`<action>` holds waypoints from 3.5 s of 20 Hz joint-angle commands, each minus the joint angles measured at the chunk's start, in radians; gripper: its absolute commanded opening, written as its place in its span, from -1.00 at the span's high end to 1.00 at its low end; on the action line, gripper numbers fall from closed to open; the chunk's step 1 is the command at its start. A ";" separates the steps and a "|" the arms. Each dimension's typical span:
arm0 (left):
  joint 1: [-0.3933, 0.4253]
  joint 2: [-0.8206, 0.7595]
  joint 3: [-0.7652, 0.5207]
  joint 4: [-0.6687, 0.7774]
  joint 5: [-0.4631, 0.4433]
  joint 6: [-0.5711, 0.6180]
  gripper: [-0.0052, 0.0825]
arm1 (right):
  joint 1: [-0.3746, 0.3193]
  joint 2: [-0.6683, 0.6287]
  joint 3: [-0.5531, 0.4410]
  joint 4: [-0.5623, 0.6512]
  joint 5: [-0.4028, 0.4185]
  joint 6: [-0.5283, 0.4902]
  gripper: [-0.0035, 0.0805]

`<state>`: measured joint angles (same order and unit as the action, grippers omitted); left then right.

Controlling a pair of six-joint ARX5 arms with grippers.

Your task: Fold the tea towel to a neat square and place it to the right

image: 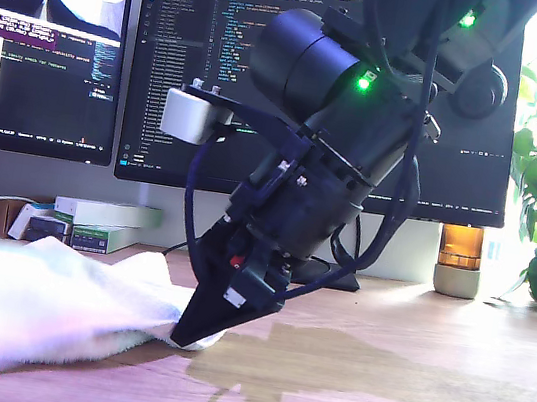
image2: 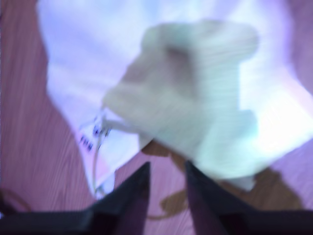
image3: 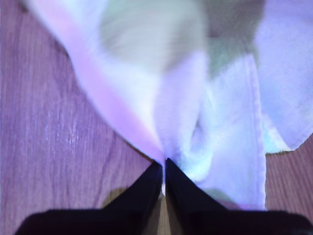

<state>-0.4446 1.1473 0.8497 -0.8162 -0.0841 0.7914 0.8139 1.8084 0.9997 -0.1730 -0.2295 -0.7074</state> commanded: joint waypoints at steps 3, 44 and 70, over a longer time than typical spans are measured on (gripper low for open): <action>0.029 0.005 -0.015 0.000 0.011 0.012 0.34 | 0.008 -0.008 0.005 0.004 -0.007 0.001 0.95; -0.686 -0.008 -0.237 0.142 -0.252 -0.243 0.18 | -0.050 -0.008 0.005 0.056 -0.017 0.001 0.95; -0.571 0.231 -0.240 0.351 -0.161 0.100 0.21 | -0.071 -0.008 0.005 0.088 -0.016 0.001 0.95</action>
<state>-1.0176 1.3609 0.6296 -0.4690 -0.2523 0.8829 0.7410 1.8084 0.9997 -0.0925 -0.2447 -0.7074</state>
